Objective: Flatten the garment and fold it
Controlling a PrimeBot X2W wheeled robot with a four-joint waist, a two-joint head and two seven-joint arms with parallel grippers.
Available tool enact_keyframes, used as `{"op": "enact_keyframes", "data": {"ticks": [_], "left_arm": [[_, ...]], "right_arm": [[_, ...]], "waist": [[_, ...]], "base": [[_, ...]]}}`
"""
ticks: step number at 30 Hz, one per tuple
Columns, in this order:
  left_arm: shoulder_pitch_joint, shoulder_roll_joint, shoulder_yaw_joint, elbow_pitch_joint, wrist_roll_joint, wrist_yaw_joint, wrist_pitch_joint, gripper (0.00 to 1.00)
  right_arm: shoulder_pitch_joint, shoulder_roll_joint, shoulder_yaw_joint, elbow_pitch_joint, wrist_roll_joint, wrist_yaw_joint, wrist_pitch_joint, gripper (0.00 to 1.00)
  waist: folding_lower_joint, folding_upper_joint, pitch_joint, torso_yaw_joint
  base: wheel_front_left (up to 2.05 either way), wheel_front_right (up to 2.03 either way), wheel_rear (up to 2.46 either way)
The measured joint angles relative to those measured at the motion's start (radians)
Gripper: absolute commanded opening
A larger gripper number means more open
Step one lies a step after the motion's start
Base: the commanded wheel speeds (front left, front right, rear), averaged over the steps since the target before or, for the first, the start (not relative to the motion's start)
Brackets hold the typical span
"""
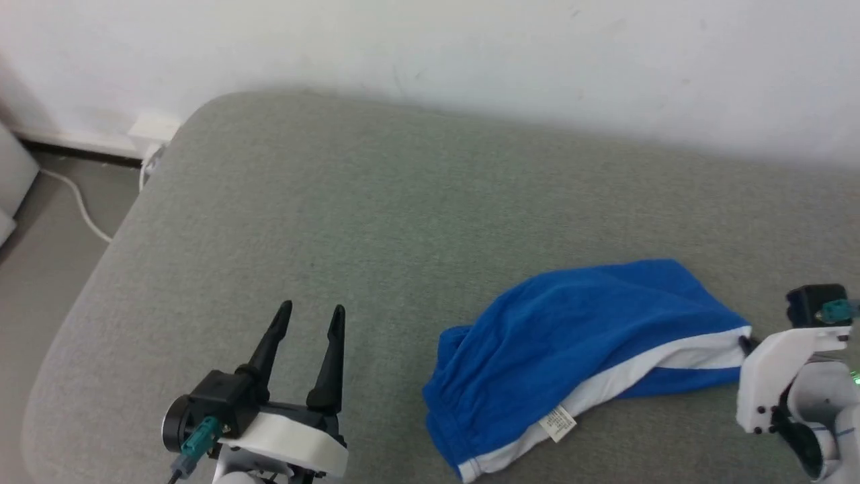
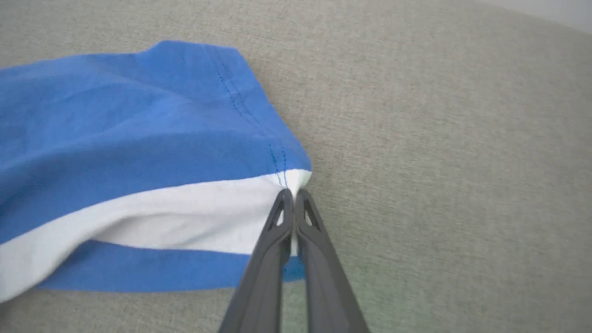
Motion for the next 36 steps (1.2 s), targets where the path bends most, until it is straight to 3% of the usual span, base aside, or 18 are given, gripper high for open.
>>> {"op": "enact_keyframes", "data": {"ticks": [6, 12, 18, 20, 24, 27, 31, 36], "left_arm": [[0.021, -0.003, 0.004, 0.021, 0.012, -0.007, 0.0, 1.0], [0.032, -0.006, -0.002, 0.031, 0.016, -0.014, 0.0, 1.0], [0.03, -0.008, -0.017, 0.046, 0.016, -0.015, 0.0, 1.0], [0.027, -0.008, -0.031, 0.057, 0.014, -0.015, 0.0, 1.0], [0.006, -0.009, -0.084, 0.108, -0.025, -0.016, 0.0, 1.0], [-0.022, -0.002, -0.178, 0.148, -0.077, -0.016, 0.047, 1.0], [-0.095, 0.025, -0.295, 0.137, -0.145, -0.016, 0.196, 1.0], [-0.205, 0.069, -0.369, 0.115, -0.162, -0.016, 0.43, 1.0]], "right_arm": [[0.077, -0.019, -0.074, -0.164, 0.002, 0.0, 0.022, 0.0], [0.265, -0.012, -0.152, -0.338, 0.005, 0.0, 0.186, 0.0], [0.388, 0.018, -0.188, -0.398, 0.018, 0.0, 0.254, 0.0], [0.392, 0.02, -0.166, -0.395, 0.018, 0.0, 0.222, 1.0], [0.349, 0.026, -0.151, -0.396, 0.024, 0.0, 0.082, 1.0], [0.287, 0.026, -0.149, -0.42, 0.027, 0.0, -0.048, 1.0], [0.235, 0.041, -0.159, -0.457, -0.004, 0.0, -0.201, 1.0], [0.222, 0.087, -0.163, -0.471, -0.049, 0.0, -0.292, 1.0]], "waist": [[-0.0001, 0.0, -0.026, -0.061], [-0.0002, 0.0, -0.046, -0.128], [-0.0002, 0.0, -0.049, -0.178], [-0.0002, 0.0, -0.047, -0.188], [-0.0001, 0.0, -0.036, -0.202], [-0.0001, 0.0, -0.029, -0.211], [-0.0001, 0.0, -0.017, -0.219], [0.0, 0.0, 0.004, -0.231]], "base": [[0.0, 0.0, 0.0], [0.0, 0.0, 0.0], [0.0, 0.0, 0.0], [0.0, 0.0, 0.0], [0.0, 0.0, 0.0], [0.0, 0.0, 0.0], [0.0, 0.0, 0.0], [0.0, 0.0, 0.0]]}}
